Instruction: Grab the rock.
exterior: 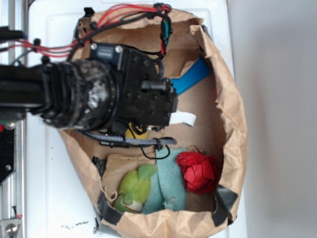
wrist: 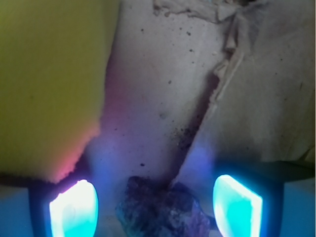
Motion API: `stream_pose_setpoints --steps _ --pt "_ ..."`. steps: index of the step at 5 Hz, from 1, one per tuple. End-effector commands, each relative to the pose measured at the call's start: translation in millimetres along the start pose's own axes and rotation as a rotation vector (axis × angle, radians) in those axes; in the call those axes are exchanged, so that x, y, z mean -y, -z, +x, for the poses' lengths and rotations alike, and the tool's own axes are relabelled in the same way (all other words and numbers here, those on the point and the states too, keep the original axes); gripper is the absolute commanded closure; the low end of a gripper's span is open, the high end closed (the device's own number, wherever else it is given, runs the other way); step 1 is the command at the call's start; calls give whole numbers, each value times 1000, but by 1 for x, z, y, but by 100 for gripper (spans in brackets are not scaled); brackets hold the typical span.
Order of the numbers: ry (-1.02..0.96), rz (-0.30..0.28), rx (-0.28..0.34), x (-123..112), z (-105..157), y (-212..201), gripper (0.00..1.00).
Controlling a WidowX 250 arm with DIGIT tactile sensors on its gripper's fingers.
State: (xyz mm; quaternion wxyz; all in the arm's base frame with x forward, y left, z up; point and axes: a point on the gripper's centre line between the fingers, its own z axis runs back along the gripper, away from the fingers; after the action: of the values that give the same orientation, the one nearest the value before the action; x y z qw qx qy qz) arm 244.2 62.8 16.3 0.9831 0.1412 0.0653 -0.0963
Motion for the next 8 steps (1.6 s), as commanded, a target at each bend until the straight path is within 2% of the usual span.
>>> stream_pose_setpoints --steps 1,3,4,5,6,7,8 --pt "24 38 10 6 1 10 0" --pt "76 103 -26 12 -14 20 0" --pt "78 101 -29 12 -15 19 0" --pt "48 83 -23 10 -12 16 100" --pt "46 72 -22 9 -10 14 100" --pt "46 64 -27 8 -9 12 70" --pt "53 25 -46 4 -6 4 0"
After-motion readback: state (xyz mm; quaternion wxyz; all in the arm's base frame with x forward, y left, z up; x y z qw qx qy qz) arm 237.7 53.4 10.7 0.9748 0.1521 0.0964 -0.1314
